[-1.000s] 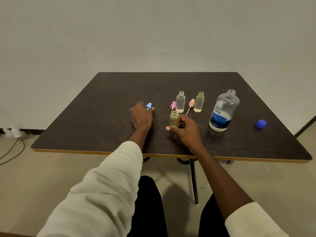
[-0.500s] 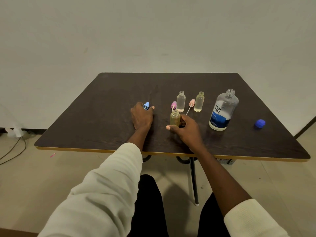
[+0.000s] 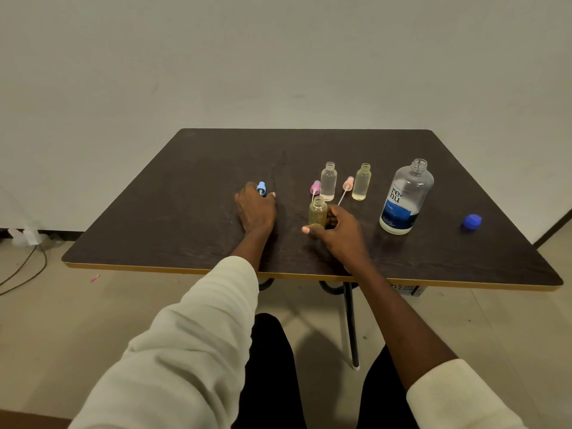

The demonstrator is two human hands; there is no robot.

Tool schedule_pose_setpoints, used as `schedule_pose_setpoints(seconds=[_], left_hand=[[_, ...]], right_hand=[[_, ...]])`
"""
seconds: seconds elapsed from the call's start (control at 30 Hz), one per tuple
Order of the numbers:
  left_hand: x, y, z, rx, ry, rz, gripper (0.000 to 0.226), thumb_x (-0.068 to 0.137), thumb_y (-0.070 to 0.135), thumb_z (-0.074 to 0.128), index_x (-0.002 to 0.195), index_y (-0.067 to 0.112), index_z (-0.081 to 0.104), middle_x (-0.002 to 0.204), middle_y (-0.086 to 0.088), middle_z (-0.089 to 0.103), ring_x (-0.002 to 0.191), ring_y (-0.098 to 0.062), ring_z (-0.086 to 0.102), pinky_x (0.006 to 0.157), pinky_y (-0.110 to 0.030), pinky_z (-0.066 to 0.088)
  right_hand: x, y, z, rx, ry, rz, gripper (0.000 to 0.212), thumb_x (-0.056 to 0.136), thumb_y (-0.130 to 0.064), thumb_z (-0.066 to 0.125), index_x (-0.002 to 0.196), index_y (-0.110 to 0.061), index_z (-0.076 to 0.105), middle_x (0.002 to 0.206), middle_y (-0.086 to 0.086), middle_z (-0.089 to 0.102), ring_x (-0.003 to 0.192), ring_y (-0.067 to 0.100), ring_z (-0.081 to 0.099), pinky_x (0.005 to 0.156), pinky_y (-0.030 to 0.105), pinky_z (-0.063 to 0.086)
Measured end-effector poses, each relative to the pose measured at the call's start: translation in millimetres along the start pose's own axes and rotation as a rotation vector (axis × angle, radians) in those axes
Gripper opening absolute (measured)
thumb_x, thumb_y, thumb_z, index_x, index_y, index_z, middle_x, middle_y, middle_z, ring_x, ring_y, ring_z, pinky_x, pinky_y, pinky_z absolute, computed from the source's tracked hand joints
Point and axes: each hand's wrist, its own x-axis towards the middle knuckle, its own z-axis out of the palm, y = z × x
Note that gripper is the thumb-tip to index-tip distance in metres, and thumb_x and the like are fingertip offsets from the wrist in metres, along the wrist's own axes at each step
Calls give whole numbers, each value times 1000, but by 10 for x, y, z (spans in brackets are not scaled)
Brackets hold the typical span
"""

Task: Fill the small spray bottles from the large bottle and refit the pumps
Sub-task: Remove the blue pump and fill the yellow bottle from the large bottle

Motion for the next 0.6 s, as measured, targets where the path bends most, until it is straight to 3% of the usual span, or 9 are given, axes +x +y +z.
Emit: schedule_pose_setpoints(seconds=[0.17,0.6], left_hand=[[-14,-16,-16,65,14,20,46,90,26,71,129,6,56,129,-10,57,122,-25,48,101,-34,41],[-14,-23,-34,98,11,10,51,92,23,70,136,6,52,136,-11,54,127,-25,44,106,-36,39]], right_hand=[[-10,-2,1,9,5,1,40,70,-30,85,103,-19,65,97,-4,70,90,10,65,76,23,53],[4,31,22,3,-2,12,44,70,-31,84,108,-20,64,101,-6,69,94,8,64,80,26,53]])
